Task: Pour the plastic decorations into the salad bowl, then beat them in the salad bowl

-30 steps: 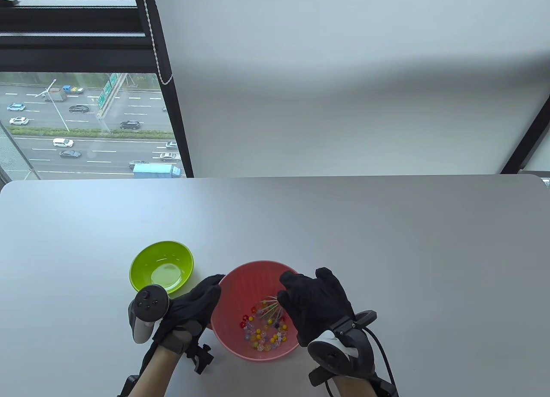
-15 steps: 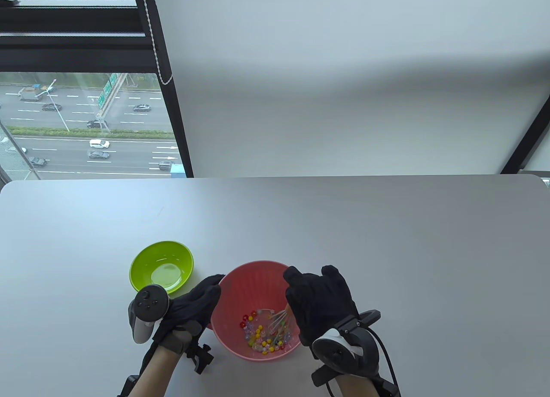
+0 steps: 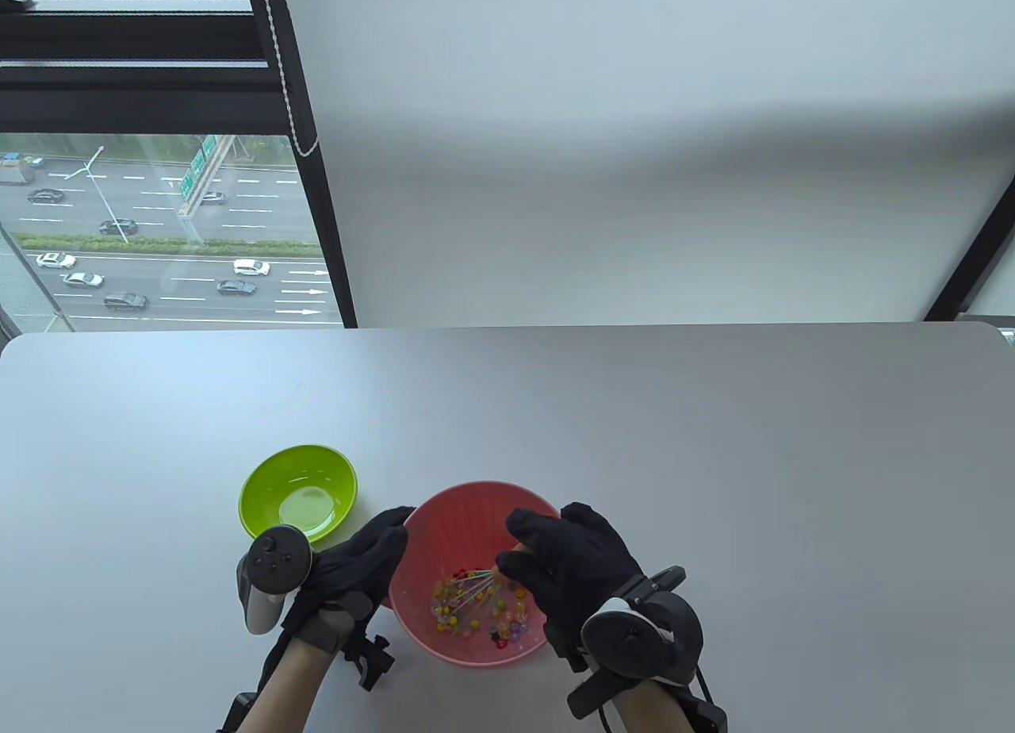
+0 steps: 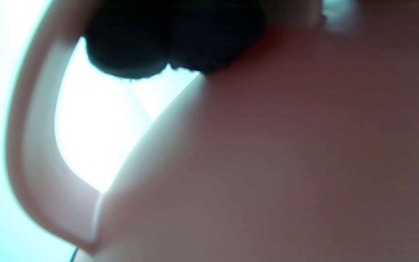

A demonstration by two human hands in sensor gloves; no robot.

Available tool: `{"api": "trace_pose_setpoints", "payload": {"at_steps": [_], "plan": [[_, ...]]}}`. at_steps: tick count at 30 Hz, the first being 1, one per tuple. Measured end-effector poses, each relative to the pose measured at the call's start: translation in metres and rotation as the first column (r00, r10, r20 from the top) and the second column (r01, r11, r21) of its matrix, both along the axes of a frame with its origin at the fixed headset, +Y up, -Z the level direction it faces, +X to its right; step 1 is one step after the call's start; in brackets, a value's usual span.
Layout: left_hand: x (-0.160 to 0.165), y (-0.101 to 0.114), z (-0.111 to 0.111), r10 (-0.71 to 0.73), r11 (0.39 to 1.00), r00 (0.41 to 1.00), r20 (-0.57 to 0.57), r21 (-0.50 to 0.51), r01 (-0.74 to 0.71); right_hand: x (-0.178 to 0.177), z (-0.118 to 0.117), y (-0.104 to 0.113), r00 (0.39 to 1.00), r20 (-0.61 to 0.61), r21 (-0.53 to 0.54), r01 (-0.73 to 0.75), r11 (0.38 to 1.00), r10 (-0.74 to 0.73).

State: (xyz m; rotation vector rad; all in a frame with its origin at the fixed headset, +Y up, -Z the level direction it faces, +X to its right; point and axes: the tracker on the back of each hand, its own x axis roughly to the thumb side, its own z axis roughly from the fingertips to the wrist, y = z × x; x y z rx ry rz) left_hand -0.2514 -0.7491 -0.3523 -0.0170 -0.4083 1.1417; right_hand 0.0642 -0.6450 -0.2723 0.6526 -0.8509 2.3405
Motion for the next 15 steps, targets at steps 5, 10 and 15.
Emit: {"api": "trace_pose_setpoints", "payload": {"at_steps": [5,10,15], "plan": [[0.0,0.0,0.0,0.001,1.0,1.0,0.0,0.0,-0.001,-0.01,-0.002,-0.004,0.996,-0.031,-0.058,-0.083,0.995,0.081],[0.0,0.0,0.0,0.0,1.0,1.0,0.0,0.0,0.0,-0.012,0.0,-0.004,0.993,0.008,-0.012,-0.118,0.993,0.118],[0.0,0.0,0.0,0.0,1.0,1.0,0.0,0.0,0.0,-0.011,0.004,-0.003,0.985,0.068,0.05,-0.16,0.986,0.157]]}}
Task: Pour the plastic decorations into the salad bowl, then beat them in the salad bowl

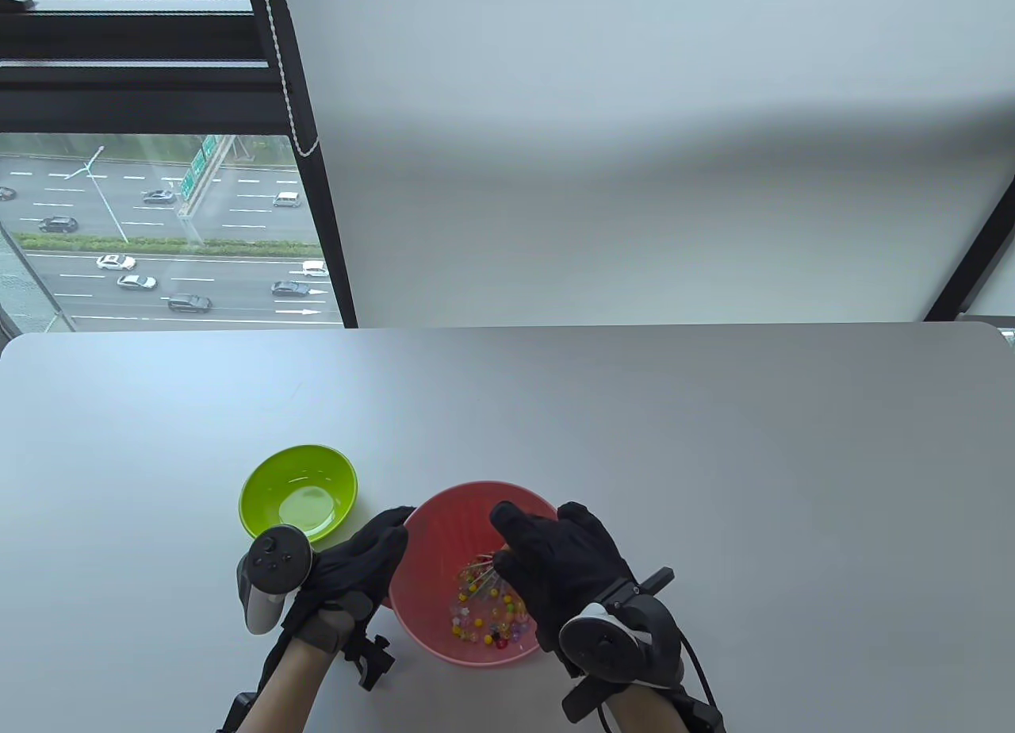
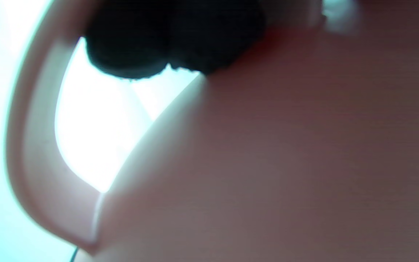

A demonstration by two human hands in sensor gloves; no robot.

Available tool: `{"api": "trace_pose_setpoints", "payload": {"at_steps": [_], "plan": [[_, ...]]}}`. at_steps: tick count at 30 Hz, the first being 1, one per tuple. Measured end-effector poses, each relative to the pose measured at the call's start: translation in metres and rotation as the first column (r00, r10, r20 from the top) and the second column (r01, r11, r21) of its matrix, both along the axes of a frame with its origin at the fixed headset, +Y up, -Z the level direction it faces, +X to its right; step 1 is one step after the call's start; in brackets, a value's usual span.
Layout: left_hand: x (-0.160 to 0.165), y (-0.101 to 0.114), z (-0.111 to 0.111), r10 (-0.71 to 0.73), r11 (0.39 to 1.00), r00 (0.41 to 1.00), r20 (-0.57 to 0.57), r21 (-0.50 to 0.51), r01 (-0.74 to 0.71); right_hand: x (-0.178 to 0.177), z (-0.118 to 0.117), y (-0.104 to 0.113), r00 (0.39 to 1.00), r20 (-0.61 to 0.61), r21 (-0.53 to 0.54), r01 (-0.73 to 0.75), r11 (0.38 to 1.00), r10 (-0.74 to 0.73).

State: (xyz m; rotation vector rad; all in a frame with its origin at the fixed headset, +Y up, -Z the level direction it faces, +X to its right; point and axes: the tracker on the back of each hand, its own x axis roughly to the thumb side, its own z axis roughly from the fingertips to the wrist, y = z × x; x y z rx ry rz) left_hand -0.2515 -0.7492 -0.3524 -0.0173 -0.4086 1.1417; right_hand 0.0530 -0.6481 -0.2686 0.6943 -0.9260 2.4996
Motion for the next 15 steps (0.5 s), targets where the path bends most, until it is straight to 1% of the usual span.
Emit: {"api": "trace_pose_setpoints", "payload": {"at_steps": [5,9,12,15], "plan": [[0.0,0.0,0.0,0.0,1.0,1.0,0.0,0.0,0.0,0.0022,0.0024,0.0028,1.0,0.024,0.033,-0.017,0.999,0.016],[0.0,-0.0001,0.0,0.0,1.0,1.0,0.0,0.0,0.0,0.0059,0.0036,0.0053,0.999,0.034,0.047,0.002,0.999,-0.003],[0.0,-0.0001,0.0001,0.0,1.0,1.0,-0.001,0.0,0.0,0.0086,0.0024,0.0061,0.999,0.018,0.019,0.048,0.999,-0.049],[0.0,-0.0001,0.0001,0.0,1.0,1.0,-0.001,0.0,0.0,0.0091,-0.0005,0.0045,0.996,-0.004,-0.038,0.088,0.995,-0.088]]}}
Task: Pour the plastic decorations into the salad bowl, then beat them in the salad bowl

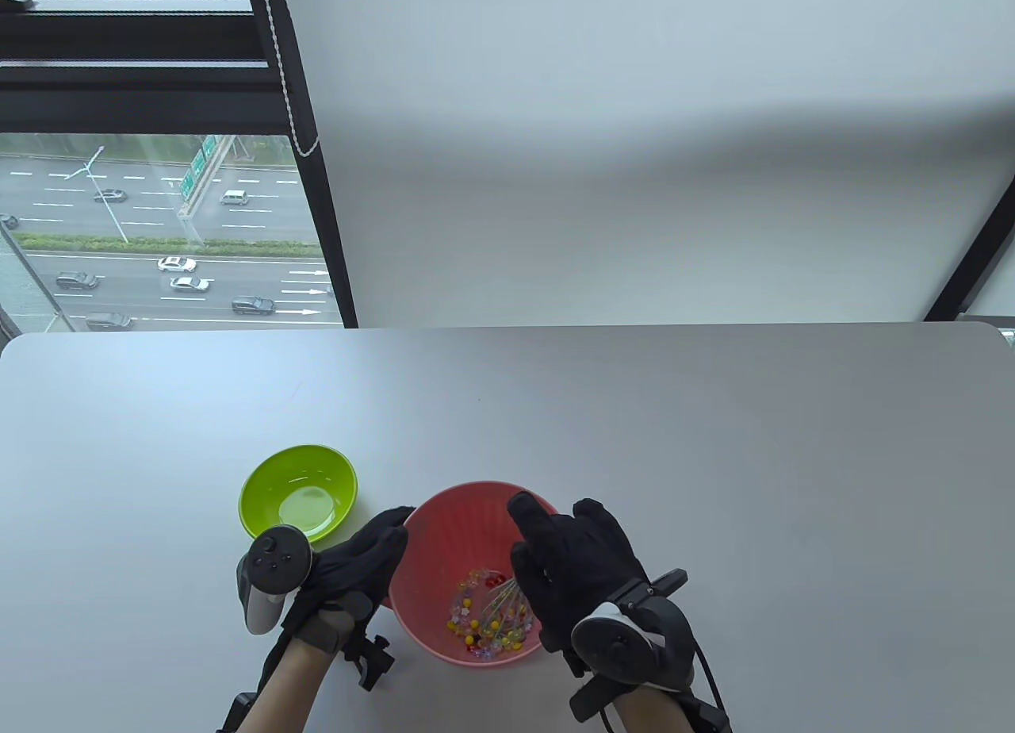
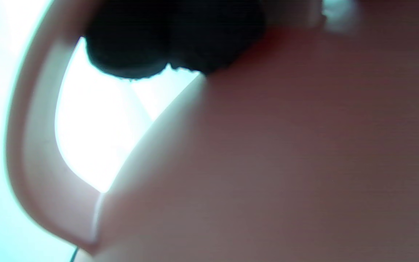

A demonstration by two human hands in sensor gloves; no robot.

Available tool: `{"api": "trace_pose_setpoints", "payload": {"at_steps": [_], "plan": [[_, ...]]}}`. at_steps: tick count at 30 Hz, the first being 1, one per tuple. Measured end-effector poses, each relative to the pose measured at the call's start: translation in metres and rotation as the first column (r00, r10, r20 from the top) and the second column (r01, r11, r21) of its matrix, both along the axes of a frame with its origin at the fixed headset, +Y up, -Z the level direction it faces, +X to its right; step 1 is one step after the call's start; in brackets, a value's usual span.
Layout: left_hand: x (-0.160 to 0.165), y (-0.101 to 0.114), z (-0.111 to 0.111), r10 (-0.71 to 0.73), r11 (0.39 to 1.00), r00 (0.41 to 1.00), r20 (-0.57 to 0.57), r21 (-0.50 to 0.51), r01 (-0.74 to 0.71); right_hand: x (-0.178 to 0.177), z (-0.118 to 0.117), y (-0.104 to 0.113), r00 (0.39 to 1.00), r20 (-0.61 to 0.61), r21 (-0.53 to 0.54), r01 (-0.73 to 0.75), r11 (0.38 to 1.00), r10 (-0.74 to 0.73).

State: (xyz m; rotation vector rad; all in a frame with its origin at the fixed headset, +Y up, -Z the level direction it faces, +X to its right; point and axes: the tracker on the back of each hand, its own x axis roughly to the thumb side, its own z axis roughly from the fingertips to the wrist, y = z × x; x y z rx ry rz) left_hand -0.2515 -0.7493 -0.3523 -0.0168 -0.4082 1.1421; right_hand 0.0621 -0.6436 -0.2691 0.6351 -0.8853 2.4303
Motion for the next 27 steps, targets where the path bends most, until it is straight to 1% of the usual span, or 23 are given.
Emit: {"api": "trace_pose_setpoints", "payload": {"at_steps": [7,10,18,27], "plan": [[0.0,0.0,0.0,0.0,1.0,1.0,0.0,0.0,0.0,-0.0033,-0.0031,-0.0038,0.997,-0.045,-0.063,0.054,0.997,-0.057],[0.0,0.0,0.0,0.0,1.0,1.0,0.0,0.0,0.0,-0.0044,-0.0031,-0.0041,0.998,-0.041,-0.062,0.051,0.997,-0.054],[0.0,0.0,0.0,0.0,1.0,1.0,0.0,0.0,0.0,-0.0064,-0.001,-0.0045,0.999,0.024,0.019,-0.028,0.999,0.028],[0.0,0.0,0.0,0.0,1.0,1.0,0.0,0.0,0.0,-0.0035,-0.0004,-0.0031,0.996,0.053,0.049,-0.076,0.996,0.074]]}}
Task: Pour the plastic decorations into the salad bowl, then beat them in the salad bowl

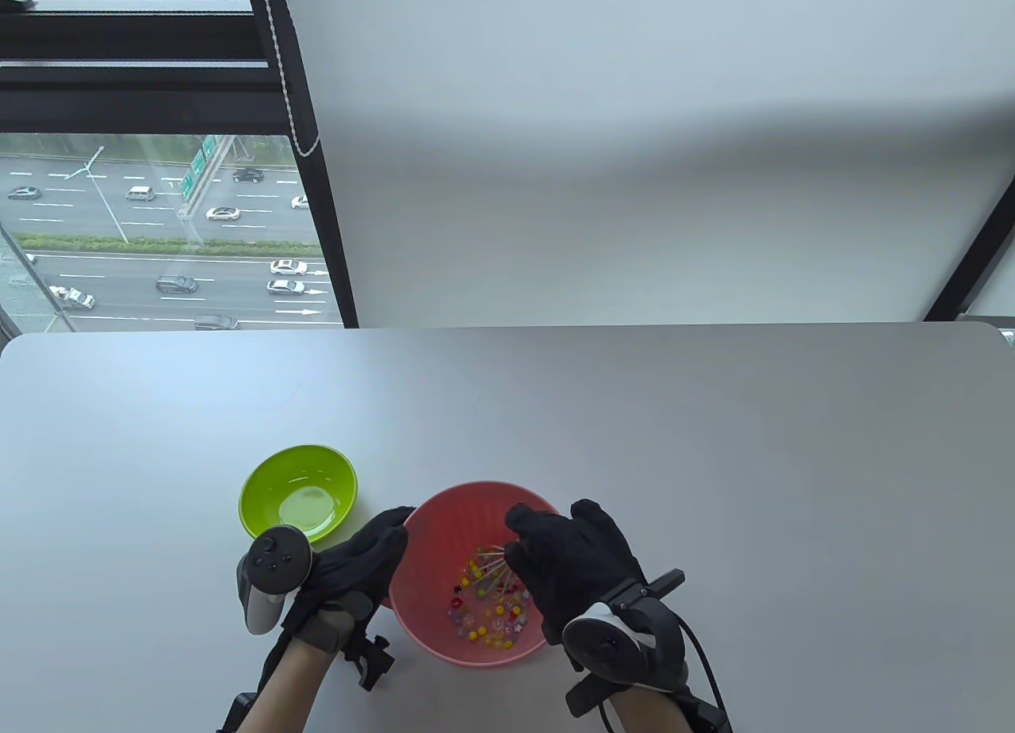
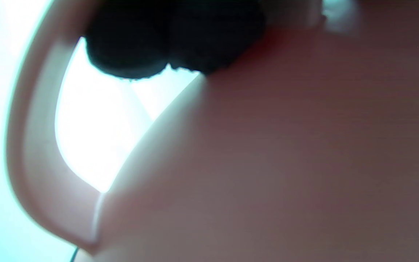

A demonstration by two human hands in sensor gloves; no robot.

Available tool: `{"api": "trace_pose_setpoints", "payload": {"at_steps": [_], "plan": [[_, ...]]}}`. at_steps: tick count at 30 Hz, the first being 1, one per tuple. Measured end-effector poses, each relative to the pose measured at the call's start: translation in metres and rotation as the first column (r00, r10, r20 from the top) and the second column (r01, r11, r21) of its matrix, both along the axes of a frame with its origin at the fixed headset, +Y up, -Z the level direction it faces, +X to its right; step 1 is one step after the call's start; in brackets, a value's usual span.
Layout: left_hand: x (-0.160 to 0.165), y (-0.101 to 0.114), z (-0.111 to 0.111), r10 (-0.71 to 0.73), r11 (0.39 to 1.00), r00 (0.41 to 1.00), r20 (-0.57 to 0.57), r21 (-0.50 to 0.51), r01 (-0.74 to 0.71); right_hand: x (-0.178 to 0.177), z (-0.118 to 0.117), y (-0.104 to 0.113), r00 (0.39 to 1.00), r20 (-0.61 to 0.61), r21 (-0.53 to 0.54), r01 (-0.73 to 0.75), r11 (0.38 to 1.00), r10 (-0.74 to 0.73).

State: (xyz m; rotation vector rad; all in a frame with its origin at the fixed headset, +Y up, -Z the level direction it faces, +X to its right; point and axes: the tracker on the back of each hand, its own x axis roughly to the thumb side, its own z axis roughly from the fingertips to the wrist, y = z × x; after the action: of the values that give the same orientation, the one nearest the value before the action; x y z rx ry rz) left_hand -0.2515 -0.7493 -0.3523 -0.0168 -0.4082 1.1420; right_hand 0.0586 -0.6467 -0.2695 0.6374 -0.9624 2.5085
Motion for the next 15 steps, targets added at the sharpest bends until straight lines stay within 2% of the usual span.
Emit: {"api": "trace_pose_setpoints", "payload": {"at_steps": [4,15], "plan": [[0.0,0.0,0.0,0.0,1.0,1.0,0.0,0.0,0.0,0.0027,0.0017,0.0024,0.999,0.029,0.034,-0.026,0.999,0.025],[0.0001,0.0,0.0,0.0,1.0,1.0,0.0,0.0,0.0,0.0102,0.0022,0.0061,0.999,0.02,0.016,0.028,0.999,-0.028]]}}
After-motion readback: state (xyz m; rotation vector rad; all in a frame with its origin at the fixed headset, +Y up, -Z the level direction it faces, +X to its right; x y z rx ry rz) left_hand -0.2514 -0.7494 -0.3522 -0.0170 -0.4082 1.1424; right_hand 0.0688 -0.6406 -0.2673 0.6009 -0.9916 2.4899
